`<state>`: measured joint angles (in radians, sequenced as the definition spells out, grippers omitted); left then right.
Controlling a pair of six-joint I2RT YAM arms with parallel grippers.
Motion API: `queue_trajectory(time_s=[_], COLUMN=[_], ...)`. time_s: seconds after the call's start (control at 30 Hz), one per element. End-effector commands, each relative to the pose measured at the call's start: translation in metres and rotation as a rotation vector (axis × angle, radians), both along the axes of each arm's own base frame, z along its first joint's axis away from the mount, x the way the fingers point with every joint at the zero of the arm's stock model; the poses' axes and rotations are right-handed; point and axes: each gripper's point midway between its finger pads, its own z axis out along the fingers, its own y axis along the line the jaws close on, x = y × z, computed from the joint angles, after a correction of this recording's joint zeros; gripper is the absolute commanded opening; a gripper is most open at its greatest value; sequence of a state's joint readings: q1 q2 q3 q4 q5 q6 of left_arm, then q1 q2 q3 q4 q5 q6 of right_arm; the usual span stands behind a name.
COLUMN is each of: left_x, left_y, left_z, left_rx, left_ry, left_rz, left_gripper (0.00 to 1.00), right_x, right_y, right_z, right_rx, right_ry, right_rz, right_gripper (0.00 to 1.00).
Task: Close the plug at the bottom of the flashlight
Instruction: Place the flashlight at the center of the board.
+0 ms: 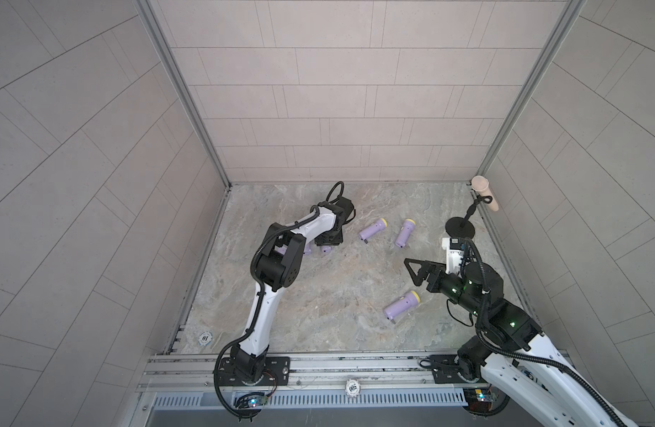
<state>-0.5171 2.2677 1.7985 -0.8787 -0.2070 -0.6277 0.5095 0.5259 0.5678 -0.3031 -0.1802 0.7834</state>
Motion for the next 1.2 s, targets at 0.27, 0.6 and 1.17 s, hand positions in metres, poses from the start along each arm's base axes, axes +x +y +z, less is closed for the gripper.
queue_trajectory(time_s=[0.27, 0.6, 1.17], left_x=[-0.008, -0.013, -0.017], left_y=[0.009, 0.010, 0.011], left_z=[-0.012, -0.017, -0.019], left_rx=[0.036, 0.041, 0.048], left_ry=[0.048, 0.071, 0.089], left_rz=[0.007, -0.002, -0.011], left_gripper=[0.06, 0.19, 0.46], right_x=[-0.001, -0.001, -0.001], right_y=[0.000, 0.000, 0.001], right_z=[0.005, 0.006, 0.010], right_rx=[0.008, 0.012, 0.017], right_ry=[-0.015, -0.022, -0.030], right_rz=[0.003, 0.002, 0.007], right_gripper=[1.00, 1.00, 1.00])
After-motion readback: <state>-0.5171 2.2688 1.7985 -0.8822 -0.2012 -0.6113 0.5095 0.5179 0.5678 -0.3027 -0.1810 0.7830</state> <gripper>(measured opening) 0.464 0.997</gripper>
